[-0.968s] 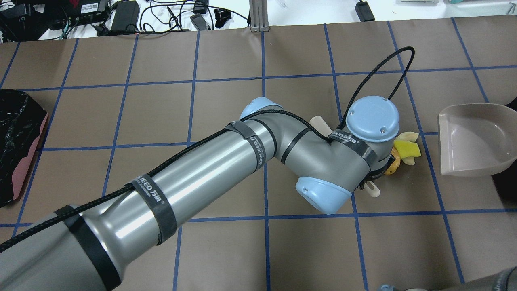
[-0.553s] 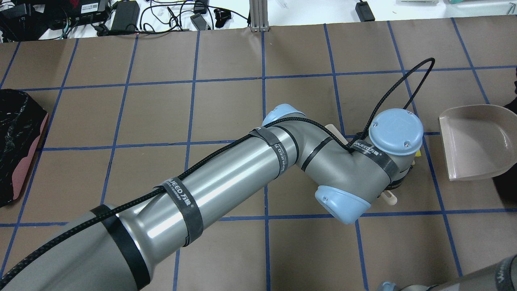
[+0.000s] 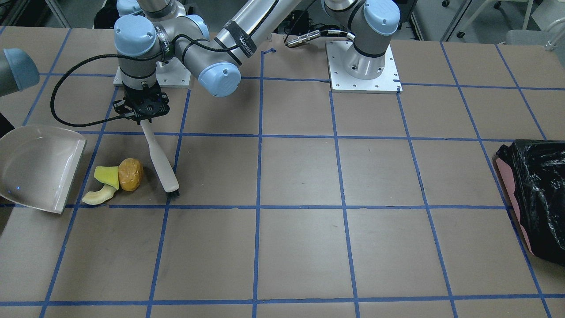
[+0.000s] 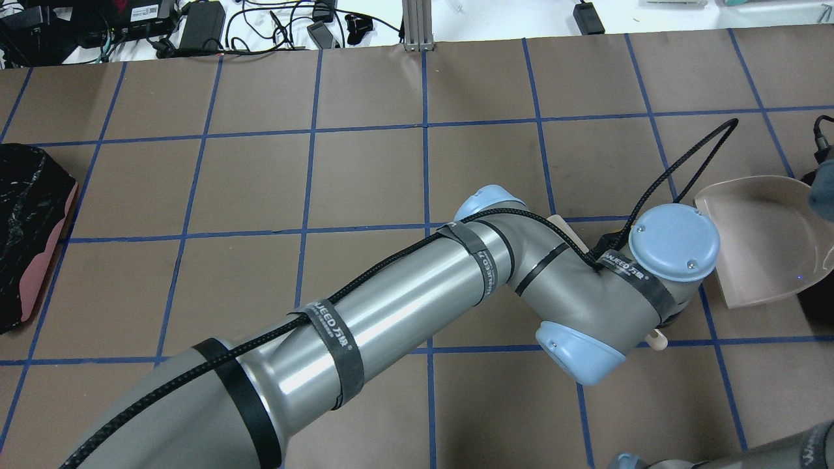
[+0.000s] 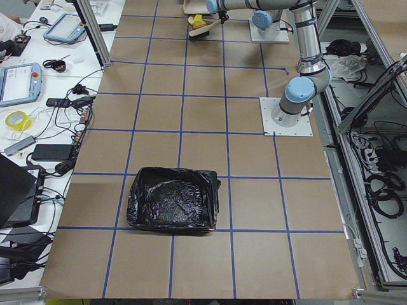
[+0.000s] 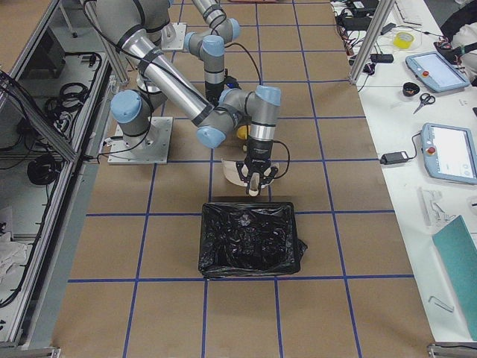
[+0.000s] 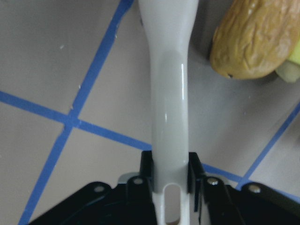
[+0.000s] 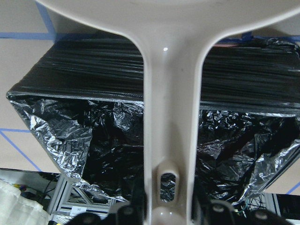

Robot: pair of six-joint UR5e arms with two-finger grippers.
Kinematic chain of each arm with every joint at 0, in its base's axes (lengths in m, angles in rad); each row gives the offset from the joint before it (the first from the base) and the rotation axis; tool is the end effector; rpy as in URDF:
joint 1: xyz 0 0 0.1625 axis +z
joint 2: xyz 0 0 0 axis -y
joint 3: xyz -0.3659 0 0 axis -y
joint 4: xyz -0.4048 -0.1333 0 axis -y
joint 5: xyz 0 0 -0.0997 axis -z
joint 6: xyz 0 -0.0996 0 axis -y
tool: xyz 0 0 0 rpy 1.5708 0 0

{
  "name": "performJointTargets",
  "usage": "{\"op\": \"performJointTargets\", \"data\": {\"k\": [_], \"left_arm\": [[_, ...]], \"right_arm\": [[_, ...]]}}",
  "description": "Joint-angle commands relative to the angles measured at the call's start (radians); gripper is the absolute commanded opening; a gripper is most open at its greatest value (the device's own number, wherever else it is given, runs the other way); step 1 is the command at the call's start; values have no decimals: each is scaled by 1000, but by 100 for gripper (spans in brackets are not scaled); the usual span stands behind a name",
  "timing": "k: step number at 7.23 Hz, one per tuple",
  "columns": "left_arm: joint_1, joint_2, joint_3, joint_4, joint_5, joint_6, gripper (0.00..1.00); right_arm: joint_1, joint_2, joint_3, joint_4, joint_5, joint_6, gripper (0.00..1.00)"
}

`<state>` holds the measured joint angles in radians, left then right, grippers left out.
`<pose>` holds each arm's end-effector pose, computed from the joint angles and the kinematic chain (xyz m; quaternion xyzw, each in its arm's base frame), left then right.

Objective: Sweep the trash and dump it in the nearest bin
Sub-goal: 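Sweep the potato and banana peel into the dustpan with the left brush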

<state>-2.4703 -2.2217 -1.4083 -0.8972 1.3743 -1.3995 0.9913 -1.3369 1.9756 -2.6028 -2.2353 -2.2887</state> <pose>-0.6393 -0.3128 0.1860 0.2364 -0.9624 -0.0515 0.1239 -0.2311 -0.4845 0.2429 0.6575 -0.6567 -0.2917 0.2266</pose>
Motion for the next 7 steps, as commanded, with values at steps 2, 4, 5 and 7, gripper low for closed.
{"op": "performJointTargets", "data": {"k": [2, 4, 5, 7], "left_arm": [[-13, -48, 44, 12, 2, 22, 0], [-18, -62, 58, 15, 0, 24, 0], [-18, -62, 60, 15, 2, 27, 0], [-18, -64, 68, 17, 6, 127, 0]], "right_arm": [[-33, -22, 94, -157, 45, -49, 0], [-45, -22, 94, -148, 65, 47, 0], [-60, -19, 95, -143, 89, 48, 0], [-60, -19, 89, -56, 106, 41, 0]]}}
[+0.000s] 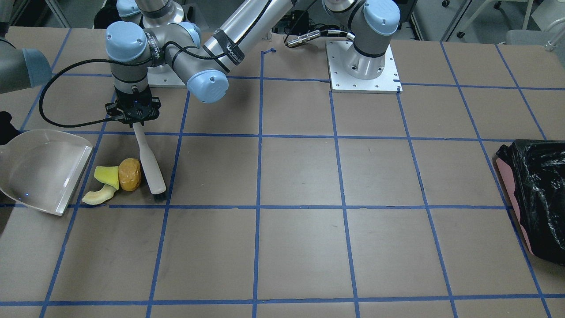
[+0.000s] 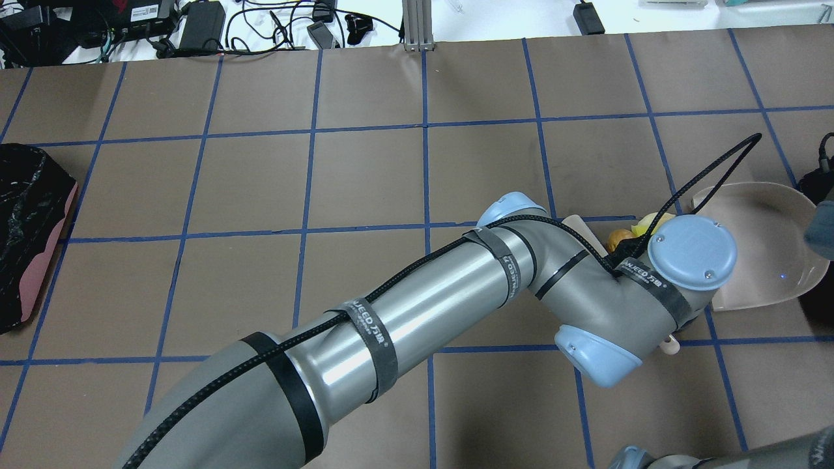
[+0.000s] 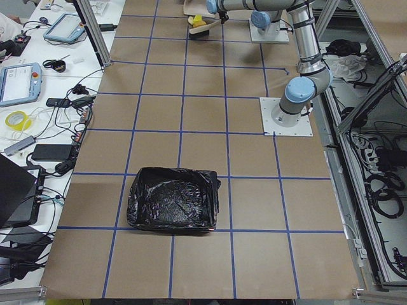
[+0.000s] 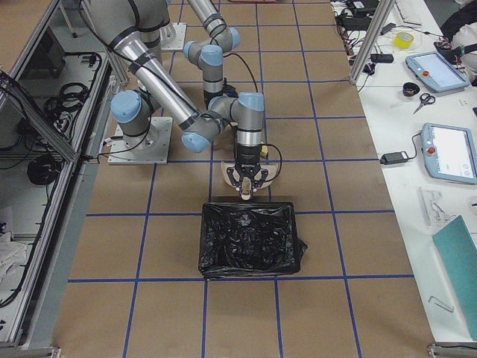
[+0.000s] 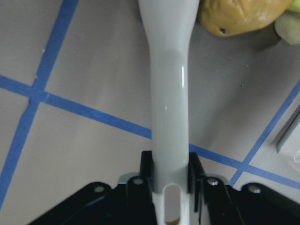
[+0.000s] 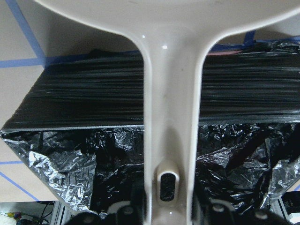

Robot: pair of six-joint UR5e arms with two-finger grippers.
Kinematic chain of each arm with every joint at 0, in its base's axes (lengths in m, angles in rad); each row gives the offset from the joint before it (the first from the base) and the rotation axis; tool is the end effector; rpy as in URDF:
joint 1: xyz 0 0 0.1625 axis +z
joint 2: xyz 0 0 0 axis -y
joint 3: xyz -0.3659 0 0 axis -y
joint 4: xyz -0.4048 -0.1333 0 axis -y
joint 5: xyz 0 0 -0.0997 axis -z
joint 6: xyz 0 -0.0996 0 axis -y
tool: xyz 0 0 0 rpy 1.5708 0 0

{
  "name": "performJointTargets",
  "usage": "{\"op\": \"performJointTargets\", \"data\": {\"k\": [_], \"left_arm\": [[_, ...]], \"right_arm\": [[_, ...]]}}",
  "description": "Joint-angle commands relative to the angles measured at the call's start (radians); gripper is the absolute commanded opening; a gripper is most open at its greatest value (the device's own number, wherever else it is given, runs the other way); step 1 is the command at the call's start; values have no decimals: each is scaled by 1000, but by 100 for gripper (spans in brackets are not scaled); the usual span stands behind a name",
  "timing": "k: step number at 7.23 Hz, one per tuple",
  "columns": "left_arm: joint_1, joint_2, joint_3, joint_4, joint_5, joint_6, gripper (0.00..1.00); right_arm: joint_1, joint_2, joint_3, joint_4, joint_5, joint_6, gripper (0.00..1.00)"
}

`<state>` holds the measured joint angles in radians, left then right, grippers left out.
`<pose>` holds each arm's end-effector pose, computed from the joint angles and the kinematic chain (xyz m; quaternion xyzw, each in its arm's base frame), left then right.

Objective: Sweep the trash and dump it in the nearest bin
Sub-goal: 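Sweep the potato and banana peel into the dustpan with the left brush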

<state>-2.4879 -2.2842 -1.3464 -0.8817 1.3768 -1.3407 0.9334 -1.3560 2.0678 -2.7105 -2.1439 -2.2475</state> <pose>-0.6595 -0.3131 0.1731 0.1987 -0.9702 -0.0446 0.1311 -0.2397 -0.4570 0.2208 0.6341 -0.6929 -0.2479 0.2373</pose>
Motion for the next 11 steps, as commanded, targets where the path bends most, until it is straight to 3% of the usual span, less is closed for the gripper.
{"op": "performJointTargets", "data": {"k": [1, 7, 9, 11], "left_arm": [[0, -23, 41, 4, 4, 102, 0], [-66, -214, 301, 7, 66, 346, 0], [-121, -232, 335, 3, 117, 336, 0], [-131, -200, 329, -9, 104, 282, 0]], "right_arm": [[-2, 3, -2, 55, 25, -1, 0], [-2, 24, -3, 58, 76, -83, 0], [-2, 24, -3, 58, 78, -81, 0], [-2, 24, -3, 58, 78, -80, 0]]}}
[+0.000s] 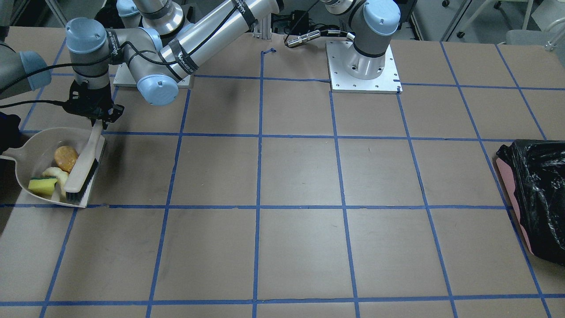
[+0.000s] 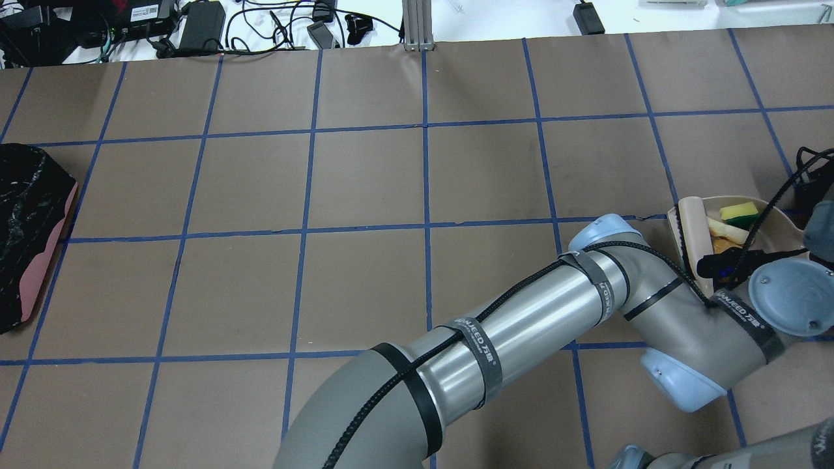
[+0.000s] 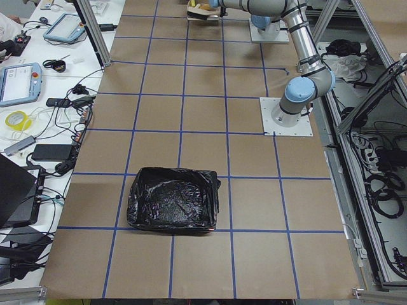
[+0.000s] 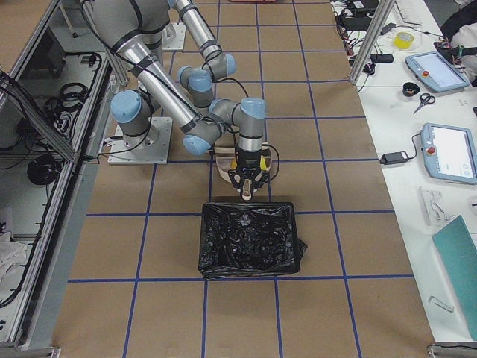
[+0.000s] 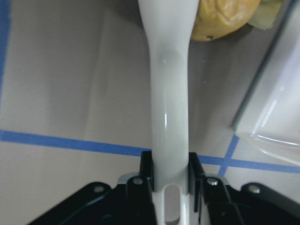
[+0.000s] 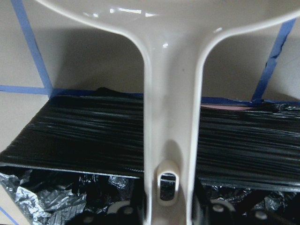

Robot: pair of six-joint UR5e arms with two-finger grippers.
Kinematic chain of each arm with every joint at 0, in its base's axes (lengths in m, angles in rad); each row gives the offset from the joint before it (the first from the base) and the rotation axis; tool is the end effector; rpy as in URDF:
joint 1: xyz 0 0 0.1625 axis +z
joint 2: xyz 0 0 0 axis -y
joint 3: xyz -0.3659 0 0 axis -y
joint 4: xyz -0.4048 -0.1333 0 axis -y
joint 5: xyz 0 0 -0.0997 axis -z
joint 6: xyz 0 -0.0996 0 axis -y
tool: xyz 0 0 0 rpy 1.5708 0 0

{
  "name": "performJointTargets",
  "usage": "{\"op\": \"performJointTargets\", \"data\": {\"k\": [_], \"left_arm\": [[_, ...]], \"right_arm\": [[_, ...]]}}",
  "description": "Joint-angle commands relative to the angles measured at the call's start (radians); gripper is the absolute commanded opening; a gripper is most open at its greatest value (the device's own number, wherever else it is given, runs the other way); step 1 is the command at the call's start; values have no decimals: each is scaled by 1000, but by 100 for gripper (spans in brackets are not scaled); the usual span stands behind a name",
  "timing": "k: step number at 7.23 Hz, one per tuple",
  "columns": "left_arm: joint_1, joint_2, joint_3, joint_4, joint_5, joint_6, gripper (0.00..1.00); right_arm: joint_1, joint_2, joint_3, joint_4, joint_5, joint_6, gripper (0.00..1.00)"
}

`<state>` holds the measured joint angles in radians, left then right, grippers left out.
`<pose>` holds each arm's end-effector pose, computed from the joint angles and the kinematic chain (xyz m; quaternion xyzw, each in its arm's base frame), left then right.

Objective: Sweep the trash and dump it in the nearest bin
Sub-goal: 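Push the last debris into the dustpan with the left brush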

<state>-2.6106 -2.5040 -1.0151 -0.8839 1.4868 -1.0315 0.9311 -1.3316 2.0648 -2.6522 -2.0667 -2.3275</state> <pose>-0.7577 -0.2807 0.1669 -0.0106 -0.9872 0.0428 0.1536 -0.2362 -0.4613 0.1987 0.6852 -0.6663 -0.2262 0.1883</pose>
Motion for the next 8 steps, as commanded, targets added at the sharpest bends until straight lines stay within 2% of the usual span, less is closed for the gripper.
{"op": "performJointTargets", "data": {"k": [1, 3, 5, 6, 8], "left_arm": [[-8, 46, -22, -26, -43, -25, 0], [29, 102, -101, -40, -100, -12, 0], [98, 160, -151, -139, -152, -13, 0], [101, 184, -164, -189, -157, -21, 0], [118, 218, -224, -194, -165, -12, 0]], "right_arm": [[0, 0, -2, -2, 0, 0, 0], [0, 0, -3, -2, 0, 0, 0], [-2, 0, -8, -5, 23, 0, 0], [-2, 0, -14, -5, 31, 0, 0], [-3, 2, -15, -5, 53, 0, 0]]}}
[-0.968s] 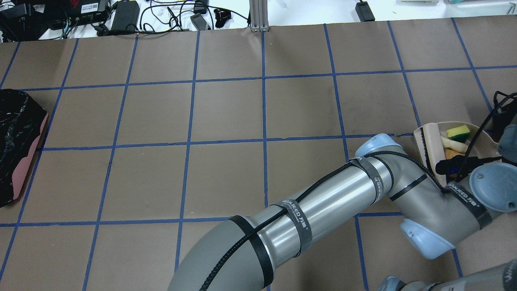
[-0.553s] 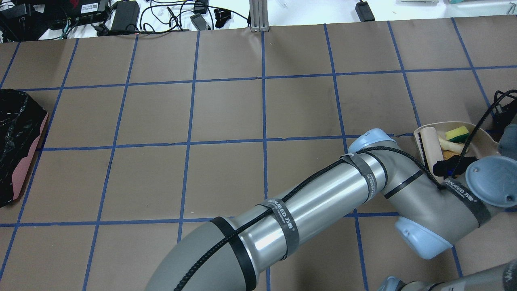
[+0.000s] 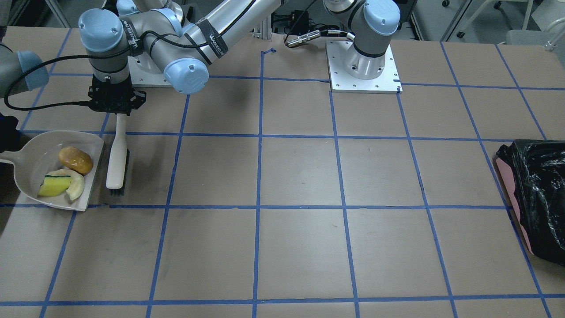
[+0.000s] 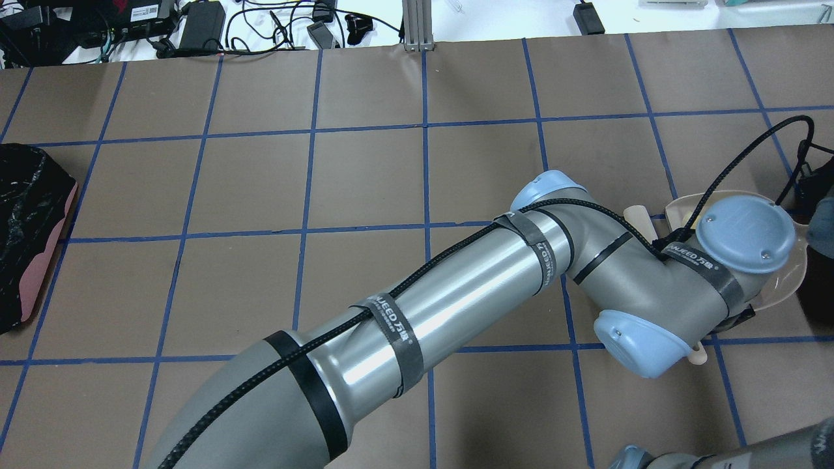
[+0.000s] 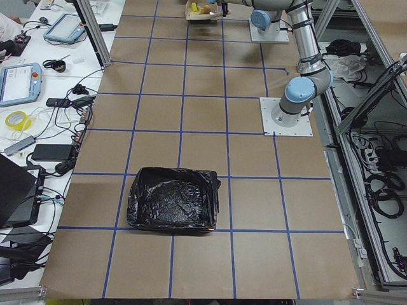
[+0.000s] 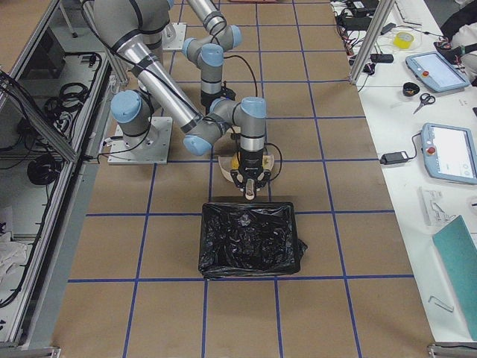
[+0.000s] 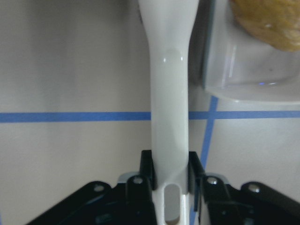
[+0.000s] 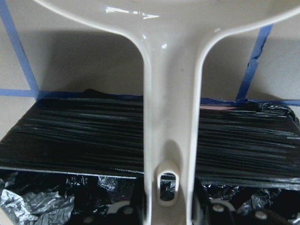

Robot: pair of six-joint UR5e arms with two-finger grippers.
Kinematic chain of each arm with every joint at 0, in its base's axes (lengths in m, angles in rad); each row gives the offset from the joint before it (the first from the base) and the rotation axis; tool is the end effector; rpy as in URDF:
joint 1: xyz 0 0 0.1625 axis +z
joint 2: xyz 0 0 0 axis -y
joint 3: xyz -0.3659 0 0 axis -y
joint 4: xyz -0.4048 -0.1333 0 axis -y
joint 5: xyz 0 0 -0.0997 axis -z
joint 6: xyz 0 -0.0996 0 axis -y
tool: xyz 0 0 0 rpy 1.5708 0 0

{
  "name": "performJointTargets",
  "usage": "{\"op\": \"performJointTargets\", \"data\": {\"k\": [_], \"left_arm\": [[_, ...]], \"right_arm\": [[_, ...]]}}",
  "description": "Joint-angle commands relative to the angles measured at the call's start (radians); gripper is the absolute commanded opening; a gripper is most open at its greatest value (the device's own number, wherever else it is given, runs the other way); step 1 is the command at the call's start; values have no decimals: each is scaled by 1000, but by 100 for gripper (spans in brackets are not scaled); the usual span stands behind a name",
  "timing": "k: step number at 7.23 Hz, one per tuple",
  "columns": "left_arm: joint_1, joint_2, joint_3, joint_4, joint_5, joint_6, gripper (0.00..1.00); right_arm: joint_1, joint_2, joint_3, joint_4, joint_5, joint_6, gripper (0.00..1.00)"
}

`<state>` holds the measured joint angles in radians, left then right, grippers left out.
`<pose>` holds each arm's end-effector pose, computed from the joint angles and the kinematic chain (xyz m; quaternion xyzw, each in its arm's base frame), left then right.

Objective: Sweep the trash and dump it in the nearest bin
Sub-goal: 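Push the last debris into the dustpan with the left brush, then lift the dustpan toward the bin with the right while the left raises the brush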

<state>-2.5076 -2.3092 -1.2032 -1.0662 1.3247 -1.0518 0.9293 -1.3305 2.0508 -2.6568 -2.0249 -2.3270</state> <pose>-0.6857 -0.3086 0.2040 0.0487 -0.9891 -0.0665 0.1224 -0.2372 -0.4674 0.2029 0.6880 -0.6681 -0.2052 0.1956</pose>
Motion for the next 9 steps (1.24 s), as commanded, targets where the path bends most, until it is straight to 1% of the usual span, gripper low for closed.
{"op": "performJointTargets", "data": {"k": [1, 3, 4, 5, 6, 7, 8, 9], "left_arm": [[53, 51, -62, -71, 4, 68, 0], [152, 124, -73, -273, 59, 232, 0], [203, 160, -75, -332, 92, 277, 0], [243, 186, -82, -363, 122, 326, 0], [290, 215, -123, -363, 128, 367, 0], [332, 262, -175, -366, 151, 400, 0], [364, 308, -244, -360, 162, 456, 0], [389, 359, -322, -347, 162, 499, 0]], "right_arm": [[-16, 1, -4, 1, 41, 5, 0], [-62, -9, -14, 61, 93, 11, 0], [-79, -7, -73, 157, 121, 11, 0], [-89, -1, -169, 317, 147, 18, 0], [-89, 1, -231, 406, 158, 31, 0], [-92, 1, -268, 437, 164, 29, 0], [-121, -2, -314, 464, 230, 29, 0], [-185, 1, -367, 527, 288, 26, 0]]}}
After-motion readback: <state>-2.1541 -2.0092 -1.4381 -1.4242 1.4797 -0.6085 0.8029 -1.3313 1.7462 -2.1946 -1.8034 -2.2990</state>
